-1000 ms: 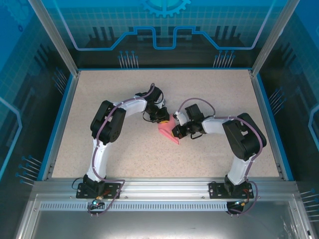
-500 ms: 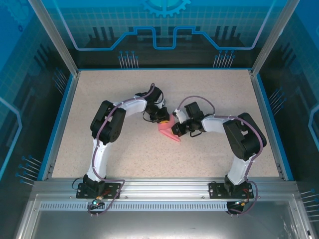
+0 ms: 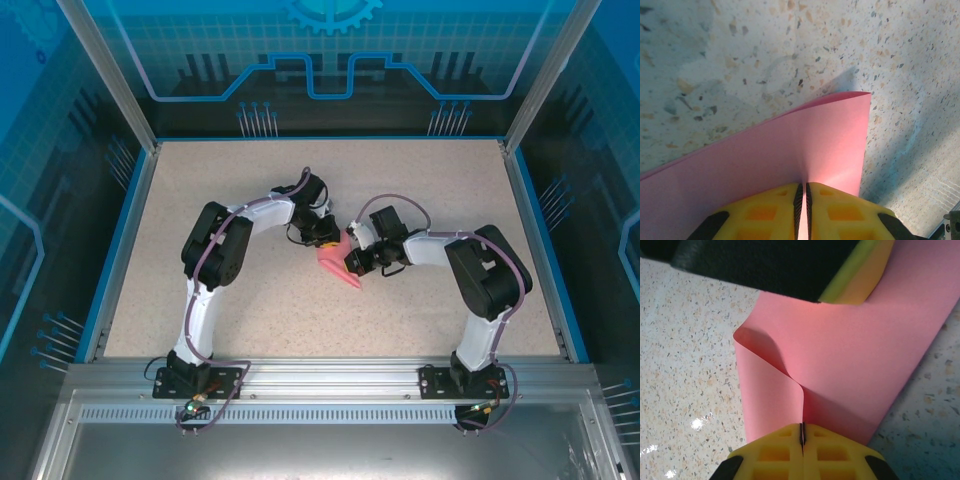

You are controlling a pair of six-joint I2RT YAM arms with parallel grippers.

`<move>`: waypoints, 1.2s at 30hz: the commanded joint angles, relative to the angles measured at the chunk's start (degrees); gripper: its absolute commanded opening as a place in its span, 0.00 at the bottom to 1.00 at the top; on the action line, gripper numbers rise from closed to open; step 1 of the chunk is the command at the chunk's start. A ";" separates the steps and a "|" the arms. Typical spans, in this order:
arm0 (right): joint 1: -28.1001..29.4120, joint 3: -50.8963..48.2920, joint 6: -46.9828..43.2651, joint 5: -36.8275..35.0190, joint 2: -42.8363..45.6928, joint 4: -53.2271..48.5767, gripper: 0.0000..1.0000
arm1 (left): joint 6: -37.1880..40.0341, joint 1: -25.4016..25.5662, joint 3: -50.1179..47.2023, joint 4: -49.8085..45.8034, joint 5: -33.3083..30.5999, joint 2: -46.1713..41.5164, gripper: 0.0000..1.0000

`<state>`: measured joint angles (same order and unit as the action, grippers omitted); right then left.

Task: Fold a paper plane with a square sheet of paper (fold left side to right side)
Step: Third fold the triangle at the center of the table.

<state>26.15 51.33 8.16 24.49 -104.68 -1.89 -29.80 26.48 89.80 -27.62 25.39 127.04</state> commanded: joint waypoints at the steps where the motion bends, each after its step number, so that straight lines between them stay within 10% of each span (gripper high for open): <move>1: -0.41 0.88 0.11 0.40 -1.30 -1.18 0.00 | 1.29 0.48 -1.72 -2.19 -1.08 3.12 0.15; 20: -0.23 1.47 0.35 0.00 -4.39 -6.45 0.00 | 5.05 -1.29 7.74 -8.49 -1.03 -3.36 0.33; 36: -0.14 2.39 -0.27 -0.05 -5.27 -7.25 0.00 | -5.32 0.11 -21.07 13.64 7.81 -15.94 0.14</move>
<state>26.13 54.13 8.14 26.22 -106.98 -4.43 -32.93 25.65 69.06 -19.25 29.71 110.21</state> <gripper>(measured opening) 0.045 0.145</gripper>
